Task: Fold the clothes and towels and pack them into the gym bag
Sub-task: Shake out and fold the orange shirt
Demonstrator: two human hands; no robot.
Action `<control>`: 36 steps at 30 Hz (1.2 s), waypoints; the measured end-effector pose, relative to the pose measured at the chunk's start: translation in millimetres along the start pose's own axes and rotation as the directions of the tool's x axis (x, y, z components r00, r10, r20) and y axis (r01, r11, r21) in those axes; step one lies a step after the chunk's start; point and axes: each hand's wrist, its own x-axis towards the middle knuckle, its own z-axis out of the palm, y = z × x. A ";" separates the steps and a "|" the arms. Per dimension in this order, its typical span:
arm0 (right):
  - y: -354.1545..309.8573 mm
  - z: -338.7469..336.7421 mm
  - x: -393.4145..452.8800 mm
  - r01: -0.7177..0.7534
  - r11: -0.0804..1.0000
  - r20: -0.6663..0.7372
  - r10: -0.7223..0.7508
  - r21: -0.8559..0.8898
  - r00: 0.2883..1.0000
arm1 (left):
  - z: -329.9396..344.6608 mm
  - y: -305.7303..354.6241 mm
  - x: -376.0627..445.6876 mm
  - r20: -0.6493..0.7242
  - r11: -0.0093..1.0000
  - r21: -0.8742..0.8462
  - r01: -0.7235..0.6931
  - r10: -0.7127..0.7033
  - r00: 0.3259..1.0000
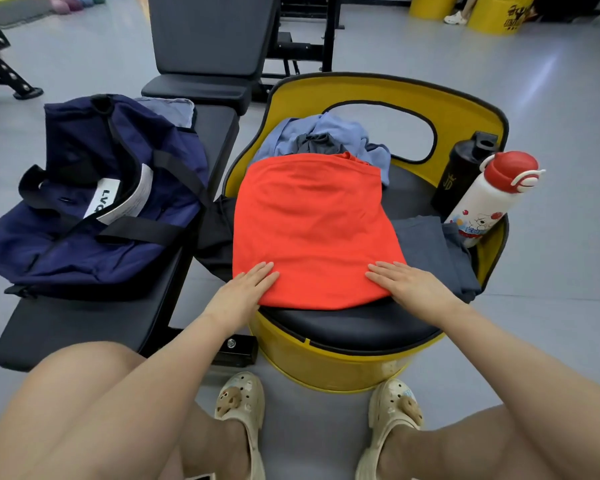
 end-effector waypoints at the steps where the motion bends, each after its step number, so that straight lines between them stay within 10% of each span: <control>1: -1.6 -4.4 -0.3 -0.021 0.999 -0.007 0.021 0.027 1.000 | -1.7 -2.4 -2.5 -0.014 0.999 -0.035 0.022 -0.023 1.000; 7: -0.3 -18.4 -8.6 -0.125 0.982 0.012 0.124 0.144 0.992 | -18.8 -10.0 -14.8 -0.041 0.965 -0.197 0.171 -0.182 0.982; 23: -23.4 -78.7 -41.5 -0.159 0.987 0.278 0.159 -0.021 0.947 | -61.4 -9.3 -60.3 0.072 0.906 -0.419 0.053 -0.025 0.997; 36: -39.5 -94.2 -71.2 -0.319 0.887 0.339 0.203 0.335 0.919 | -77.6 -1.5 -79.3 0.314 0.931 -0.363 0.047 0.075 0.946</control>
